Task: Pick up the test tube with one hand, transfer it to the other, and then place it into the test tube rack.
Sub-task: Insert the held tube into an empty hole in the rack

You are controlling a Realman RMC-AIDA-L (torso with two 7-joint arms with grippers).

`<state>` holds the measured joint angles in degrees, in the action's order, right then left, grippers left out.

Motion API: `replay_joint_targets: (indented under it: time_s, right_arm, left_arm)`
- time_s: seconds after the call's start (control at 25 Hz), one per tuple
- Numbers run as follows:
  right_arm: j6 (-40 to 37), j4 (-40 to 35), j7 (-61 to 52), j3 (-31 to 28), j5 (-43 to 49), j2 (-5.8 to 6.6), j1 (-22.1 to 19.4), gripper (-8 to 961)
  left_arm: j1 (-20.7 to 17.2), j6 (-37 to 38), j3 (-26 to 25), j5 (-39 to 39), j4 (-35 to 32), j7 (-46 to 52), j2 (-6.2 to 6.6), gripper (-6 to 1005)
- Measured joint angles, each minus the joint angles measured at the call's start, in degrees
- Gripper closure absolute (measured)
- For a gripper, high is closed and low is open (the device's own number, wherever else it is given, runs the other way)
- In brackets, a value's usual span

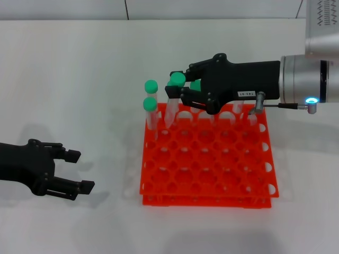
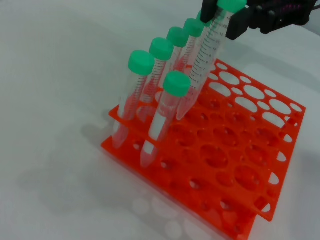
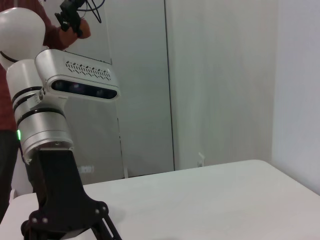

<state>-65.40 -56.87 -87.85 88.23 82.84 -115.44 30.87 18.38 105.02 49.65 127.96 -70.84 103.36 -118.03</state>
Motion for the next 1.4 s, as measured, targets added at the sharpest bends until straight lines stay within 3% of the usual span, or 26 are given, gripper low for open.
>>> replay_joint_targets:
  time_s: [1.4]
  right_arm:
    - [1.6, 4.2, 0.4, 0.1, 0.0, 0.07, 1.1, 690]
  left_arm:
    - [1.2, -0.5, 0.0, -0.1, 2.0, -0.9, -0.01, 115]
